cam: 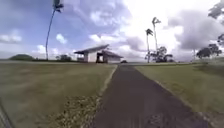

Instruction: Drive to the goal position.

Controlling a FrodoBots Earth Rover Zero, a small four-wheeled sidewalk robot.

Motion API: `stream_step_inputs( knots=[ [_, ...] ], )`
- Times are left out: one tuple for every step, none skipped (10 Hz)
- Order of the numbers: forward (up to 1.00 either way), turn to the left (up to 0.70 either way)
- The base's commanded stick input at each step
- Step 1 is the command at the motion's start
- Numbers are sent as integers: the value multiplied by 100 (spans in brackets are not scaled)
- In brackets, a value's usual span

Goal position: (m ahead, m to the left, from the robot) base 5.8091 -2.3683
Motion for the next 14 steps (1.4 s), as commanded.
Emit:
stream_step_inputs(
  knots=[
    [85,0],
    [85,0],
    [85,0],
    [85,0],
    [85,0],
    [85,0],
    [85,0],
    [85,0],
    [85,-1],
    [85,-22],
    [85,-15],
    [85,-2],
    [85,0],
    [85,0]
  ],
)
